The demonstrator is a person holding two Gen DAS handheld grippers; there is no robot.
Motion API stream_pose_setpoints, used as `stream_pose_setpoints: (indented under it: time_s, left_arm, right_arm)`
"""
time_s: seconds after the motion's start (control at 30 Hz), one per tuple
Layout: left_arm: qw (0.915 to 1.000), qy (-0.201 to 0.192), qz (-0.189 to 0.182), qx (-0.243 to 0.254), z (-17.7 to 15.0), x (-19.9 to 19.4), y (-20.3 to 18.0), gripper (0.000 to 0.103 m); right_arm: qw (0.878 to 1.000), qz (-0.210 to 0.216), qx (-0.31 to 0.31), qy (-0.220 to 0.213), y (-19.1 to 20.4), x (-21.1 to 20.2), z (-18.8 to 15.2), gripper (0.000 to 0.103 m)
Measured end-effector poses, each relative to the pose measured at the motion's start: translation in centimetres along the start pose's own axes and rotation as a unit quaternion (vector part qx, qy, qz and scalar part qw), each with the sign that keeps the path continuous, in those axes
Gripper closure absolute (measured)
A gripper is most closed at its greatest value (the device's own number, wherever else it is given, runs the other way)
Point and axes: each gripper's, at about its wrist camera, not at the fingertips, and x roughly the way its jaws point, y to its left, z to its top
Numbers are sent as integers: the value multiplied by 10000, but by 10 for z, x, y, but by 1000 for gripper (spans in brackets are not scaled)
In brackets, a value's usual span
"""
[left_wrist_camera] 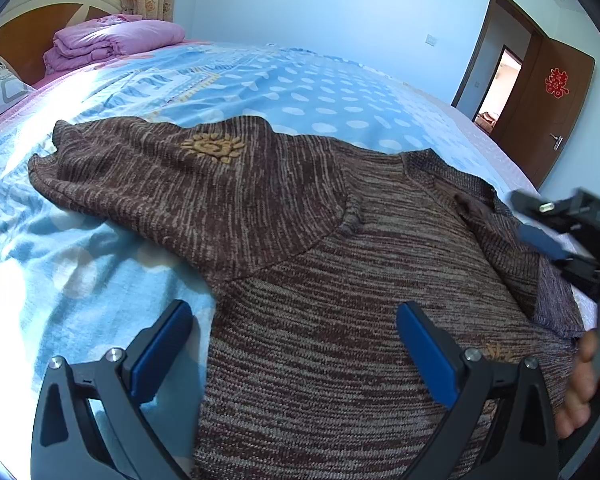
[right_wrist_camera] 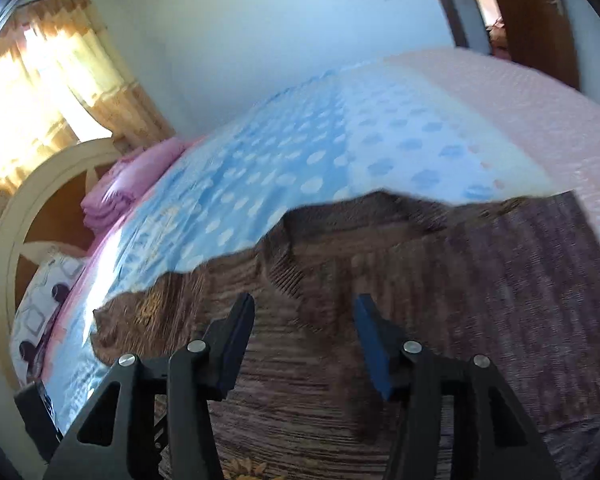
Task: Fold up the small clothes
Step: 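Fold the gripped side and sleeve across the sweater's back with the right gripper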
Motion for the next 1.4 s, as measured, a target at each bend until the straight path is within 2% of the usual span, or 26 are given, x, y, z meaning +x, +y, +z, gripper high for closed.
stream_pose_setpoints:
  time_s: [0.07, 0.13, 0.17, 0.27, 0.5, 0.6, 0.7, 0.8, 0.87, 0.93, 0.97, 1.0, 1.1, 1.17, 1.23, 1.3, 1.4]
  left_arm:
    - [10000, -14, -15, -11, 0, 0, 0, 0]
    - [10000, -25, -28, -22, 0, -1, 1, 0]
    - [10000, -27, -29, -24, 0, -1, 1, 0]
    - [10000, -25, -26, -23, 0, 0, 0, 0]
    - [10000, -18, -6, -8, 0, 0, 0, 0]
    - [10000, -17, -5, -9, 1, 0, 0, 0]
    - [10000, -13, 5, 0, 0, 0, 0, 0]
    - [10000, 0, 18, 9, 1, 0, 0, 0]
    - [10000, 31, 46, 25, 1, 1, 0, 0]
    - [9999, 82, 102, 56, 2, 2, -2, 0]
    - [9998, 114, 147, 82, 3, 3, -3, 0]
    - [9996, 159, 205, 116, 4, 3, -6, 0]
    - [9976, 369, 467, 348, 10, 5, -19, 0]
    - [9982, 349, 302, 391, 18, 1, -34, 0]
    - [9992, 247, -62, 297, 26, -3, -52, 0]
    - [9987, 240, -379, 240, 32, 0, -71, 0]
    - [9980, 261, -276, 506, 37, 15, -109, 0]
  right_arm:
    - [9988, -462, 71, -127, -14, -14, 3, 51]
    - [9970, -740, -83, 187, -22, -7, 0, 79]
    - [9957, -830, -206, 348, -22, -1, -5, 81]
    - [9938, -839, -338, 652, -21, 15, -28, 81]
    - [9843, -1245, -1064, 663, 0, 14, -38, 80]
    - [9842, -1401, -1007, 389, -6, 3, -37, 80]
    - [9842, -1356, -910, 691, -15, 13, -41, 79]
    - [9869, -1192, -829, 705, -18, 11, -37, 75]
    - [9884, -1224, -762, 474, -23, -4, -33, 75]
    - [9897, -1336, -506, -9, -38, -30, -23, 75]
    - [9896, -1386, -367, -101, -47, -39, -20, 75]
    - [9889, -1467, -200, -94, -61, -48, -15, 75]
    - [9856, -1667, 47, 283, -104, -57, -15, 75]
    - [9814, -1824, 173, 570, -133, -57, -27, 75]
    - [9879, -1474, 338, 341, -151, -71, -35, 75]
    - [9830, -1711, 551, 365, -161, -79, -37, 74]
    - [9824, -1688, 704, 382, -164, -85, -35, 74]
